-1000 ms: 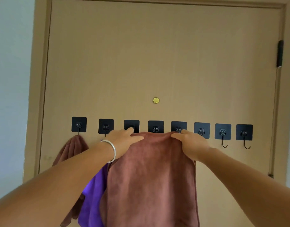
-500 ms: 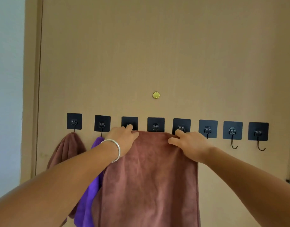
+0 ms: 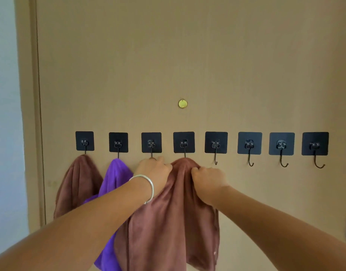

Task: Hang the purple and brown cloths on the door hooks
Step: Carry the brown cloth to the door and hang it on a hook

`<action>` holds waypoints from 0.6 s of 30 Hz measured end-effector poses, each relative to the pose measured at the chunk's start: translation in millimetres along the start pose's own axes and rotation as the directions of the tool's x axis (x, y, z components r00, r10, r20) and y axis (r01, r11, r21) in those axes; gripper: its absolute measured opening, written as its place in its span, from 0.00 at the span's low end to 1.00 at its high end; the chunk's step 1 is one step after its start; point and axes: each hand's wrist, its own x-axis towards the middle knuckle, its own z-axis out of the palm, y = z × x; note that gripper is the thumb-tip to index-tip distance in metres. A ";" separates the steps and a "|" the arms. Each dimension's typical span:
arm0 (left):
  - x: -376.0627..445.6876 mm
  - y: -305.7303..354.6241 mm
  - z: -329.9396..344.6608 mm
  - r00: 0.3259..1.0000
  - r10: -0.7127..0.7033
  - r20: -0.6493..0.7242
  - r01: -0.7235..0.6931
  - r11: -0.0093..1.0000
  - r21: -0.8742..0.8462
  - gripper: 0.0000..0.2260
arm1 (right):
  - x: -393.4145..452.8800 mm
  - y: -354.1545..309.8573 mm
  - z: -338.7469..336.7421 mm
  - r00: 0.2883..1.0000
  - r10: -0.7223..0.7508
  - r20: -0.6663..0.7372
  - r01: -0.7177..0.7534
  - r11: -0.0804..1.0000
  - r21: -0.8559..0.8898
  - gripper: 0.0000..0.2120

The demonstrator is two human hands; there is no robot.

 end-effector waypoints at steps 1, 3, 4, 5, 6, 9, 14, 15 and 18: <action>-3.6 8.8 3.5 1.000 0.002 0.023 -0.002 1.000 -0.010 0.15 | -2.8 -6.9 7.4 1.000 0.009 0.020 -0.010 0.999 0.042 0.12; -10.0 25.1 9.7 0.997 -0.002 0.073 0.007 0.998 -0.059 0.15 | -6.1 -19.6 21.3 0.999 0.027 0.032 -0.031 0.991 0.130 0.14; -12.7 30.6 11.4 0.995 -0.009 0.096 0.018 0.996 -0.091 0.15 | -7.1 -24.2 26.8 0.999 0.036 0.031 -0.040 0.985 0.170 0.15; -14.3 33.2 11.9 0.993 -0.019 0.115 0.034 0.991 -0.126 0.14 | -8.1 -26.8 30.3 0.999 0.044 0.023 -0.048 0.978 0.202 0.15; -15.2 33.4 11.8 0.990 -0.026 0.138 0.049 0.986 -0.162 0.14 | -9.1 -27.0 32.4 0.999 0.050 0.015 -0.052 0.974 0.221 0.15; -17.9 28.0 14.0 0.967 0.022 0.252 0.021 0.985 -0.169 0.13 | -15.2 -18.5 32.5 0.999 0.046 -0.006 -0.044 0.972 0.229 0.18; -29.8 31.6 16.0 0.926 0.194 0.323 -0.238 0.966 0.100 0.18 | -28.4 -6.9 33.8 1.000 -0.028 0.001 0.027 0.985 0.170 0.17; -30.0 31.9 12.7 0.916 0.205 0.346 -0.264 0.955 0.134 0.18 | -31.7 -4.6 34.2 0.998 -0.041 0.038 0.033 0.982 0.187 0.16; -22.4 26.3 -11.1 0.926 0.156 0.344 -0.243 0.943 0.227 0.16 | -43.7 7.7 38.6 0.983 -0.093 0.157 0.061 0.978 0.199 0.15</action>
